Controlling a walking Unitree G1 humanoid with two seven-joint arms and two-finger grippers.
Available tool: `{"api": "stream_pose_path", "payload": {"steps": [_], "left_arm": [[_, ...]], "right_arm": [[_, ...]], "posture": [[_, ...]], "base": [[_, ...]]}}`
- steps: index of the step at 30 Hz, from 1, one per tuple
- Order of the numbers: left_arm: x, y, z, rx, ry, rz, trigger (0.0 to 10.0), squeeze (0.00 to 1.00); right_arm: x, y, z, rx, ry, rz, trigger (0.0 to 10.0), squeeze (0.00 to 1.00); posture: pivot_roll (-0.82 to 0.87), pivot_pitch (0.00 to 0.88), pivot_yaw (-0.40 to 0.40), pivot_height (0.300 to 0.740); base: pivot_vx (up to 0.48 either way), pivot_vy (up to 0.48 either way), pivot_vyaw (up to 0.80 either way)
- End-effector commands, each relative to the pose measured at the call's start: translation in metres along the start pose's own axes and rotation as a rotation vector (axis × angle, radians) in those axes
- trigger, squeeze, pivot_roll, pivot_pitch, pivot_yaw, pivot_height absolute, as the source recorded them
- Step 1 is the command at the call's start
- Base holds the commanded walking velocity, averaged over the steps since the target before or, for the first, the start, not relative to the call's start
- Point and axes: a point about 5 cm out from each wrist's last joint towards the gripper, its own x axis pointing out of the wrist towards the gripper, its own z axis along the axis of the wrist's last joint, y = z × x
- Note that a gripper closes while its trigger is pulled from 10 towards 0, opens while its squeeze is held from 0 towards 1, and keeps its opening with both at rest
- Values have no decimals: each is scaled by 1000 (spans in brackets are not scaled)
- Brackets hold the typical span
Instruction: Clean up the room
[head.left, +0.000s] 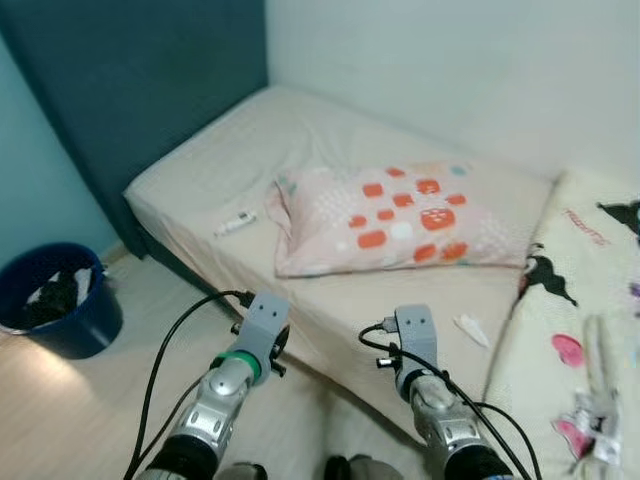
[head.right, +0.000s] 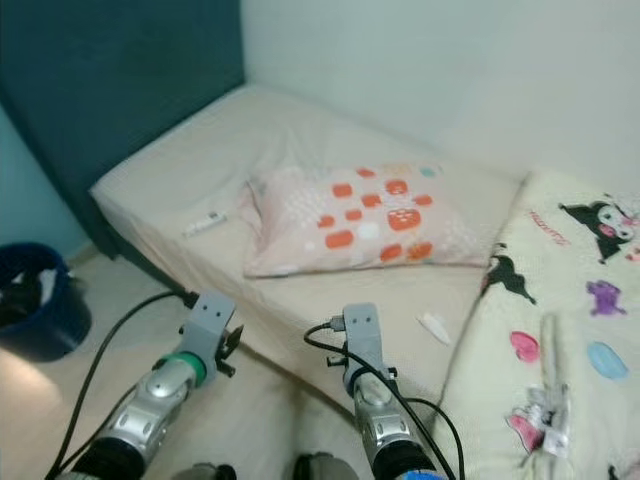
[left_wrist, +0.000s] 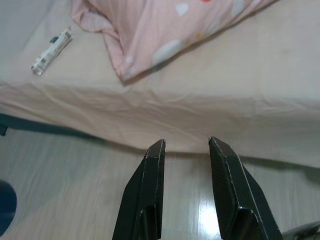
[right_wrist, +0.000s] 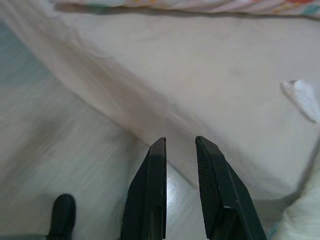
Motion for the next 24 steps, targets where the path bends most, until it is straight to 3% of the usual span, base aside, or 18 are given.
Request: {"api": "stream_pose_path", "payload": {"steps": [1,9,17,24], "left_arm": [[-2,-1,-6,1,24,-1,10000,0],[-2,1,-6,24,33,11,10000,0],[-1,2,-7,-4,34,31,10000,0],[-1,1,-7,-9,38,30,10000,0]], "right_arm": [[-1,1,-3,11,14,3,10000,0],[-1,1,-3,1,8,4,10000,0],[-1,1,-2,3,3,2,10000,0],[-1,3,-2,-27,0,13,10000,0]], "posture": [[-17,97,18,740],[-18,96,20,740],[-19,96,19,740],[-20,99,19,740]], "base": [[0,0,0],[0,0,0],[0,0,0],[0,-331,0]]}}
